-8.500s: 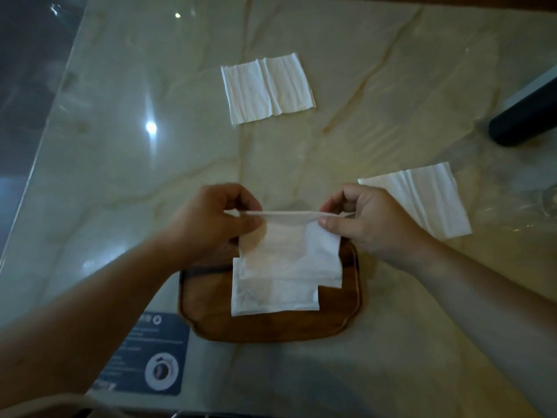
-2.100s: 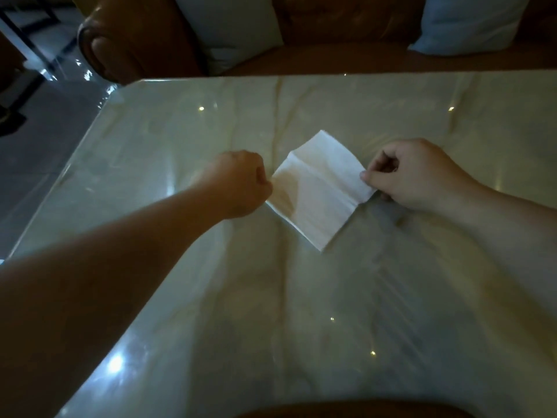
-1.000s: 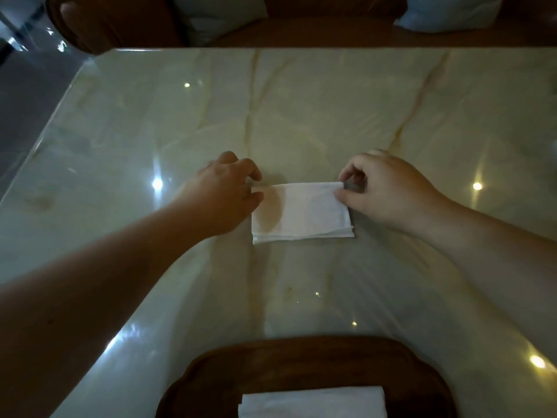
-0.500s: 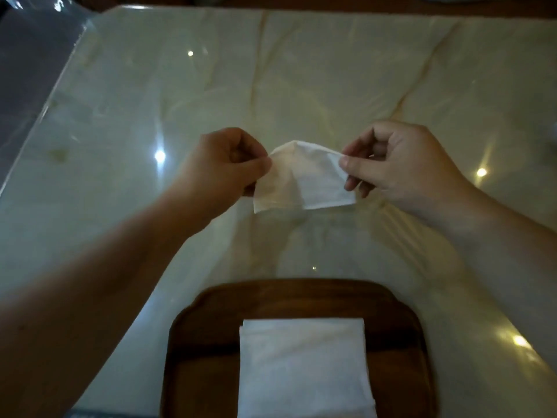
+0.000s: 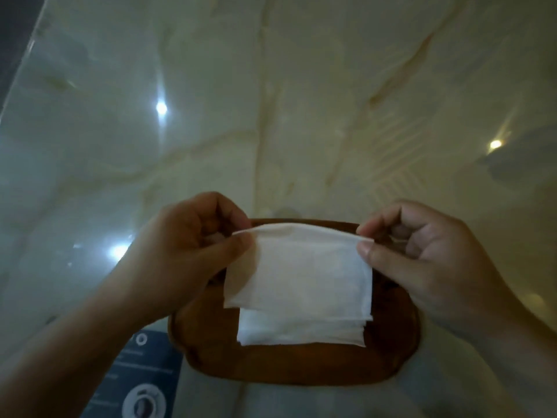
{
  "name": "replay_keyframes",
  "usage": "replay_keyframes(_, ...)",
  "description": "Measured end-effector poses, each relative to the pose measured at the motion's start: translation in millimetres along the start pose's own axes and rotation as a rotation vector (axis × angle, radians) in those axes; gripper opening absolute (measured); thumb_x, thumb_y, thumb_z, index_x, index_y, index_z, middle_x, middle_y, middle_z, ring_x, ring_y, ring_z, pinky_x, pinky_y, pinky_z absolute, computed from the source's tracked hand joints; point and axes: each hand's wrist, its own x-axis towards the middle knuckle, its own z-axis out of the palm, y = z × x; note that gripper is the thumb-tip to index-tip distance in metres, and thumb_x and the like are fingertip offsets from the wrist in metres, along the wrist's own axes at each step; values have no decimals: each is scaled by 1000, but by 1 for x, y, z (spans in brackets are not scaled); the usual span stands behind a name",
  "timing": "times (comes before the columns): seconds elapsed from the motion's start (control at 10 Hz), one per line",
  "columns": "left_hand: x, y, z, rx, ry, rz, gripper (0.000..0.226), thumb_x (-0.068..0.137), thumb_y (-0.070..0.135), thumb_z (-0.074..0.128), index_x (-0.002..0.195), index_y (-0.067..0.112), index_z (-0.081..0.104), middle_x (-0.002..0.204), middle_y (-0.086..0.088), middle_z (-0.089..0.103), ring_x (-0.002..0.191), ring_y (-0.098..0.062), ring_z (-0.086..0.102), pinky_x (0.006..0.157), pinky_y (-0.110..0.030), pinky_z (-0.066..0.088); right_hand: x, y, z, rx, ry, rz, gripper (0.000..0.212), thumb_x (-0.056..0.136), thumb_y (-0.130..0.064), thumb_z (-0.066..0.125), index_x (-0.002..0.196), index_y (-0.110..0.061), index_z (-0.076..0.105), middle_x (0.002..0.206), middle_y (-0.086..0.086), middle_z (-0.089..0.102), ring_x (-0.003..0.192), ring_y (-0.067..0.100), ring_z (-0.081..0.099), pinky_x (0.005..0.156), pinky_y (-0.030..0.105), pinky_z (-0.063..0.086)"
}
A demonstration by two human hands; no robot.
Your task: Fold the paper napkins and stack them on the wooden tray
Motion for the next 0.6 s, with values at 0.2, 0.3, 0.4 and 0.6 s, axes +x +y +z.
replay_keyframes(0.2,-20,-12,12,126,-3,-22,12,78,28,70,80,37,62,67,7,72,53,-13,68,52,-39,58,-19,19,7,-169,-33,39,11,78,-20,68,84,-26,62,70,7,70,47,20,61,47,31,51)
replay_keyframes(0.3,-23,-17,16,243,-5,24,13,73,35,65,83,40,58,69,13,69,53,-1,64,47,-20,53,-19,20,6,-370,-42,-53,10,78,-27,66,86,-29,60,66,-3,68,47,15,60,49,32,48)
replay_keyframes(0.4,-23,-17,16,531,-8,193,15,75,37,63,85,40,53,58,18,54,56,0,60,41,-9,42,-15,16,3,-572,-53,-188,13,79,-21,69,87,-27,61,71,-14,60,53,11,57,52,17,42)
replay_keyframes(0.6,-19,-1,14,887,-32,429,27,81,42,48,95,20,58,80,4,58,61,-18,58,47,-19,31,-6,1,-2,-869,-69,-391,26,83,-35,60,104,-20,62,102,-4,59,88,16,60,69,33,51)
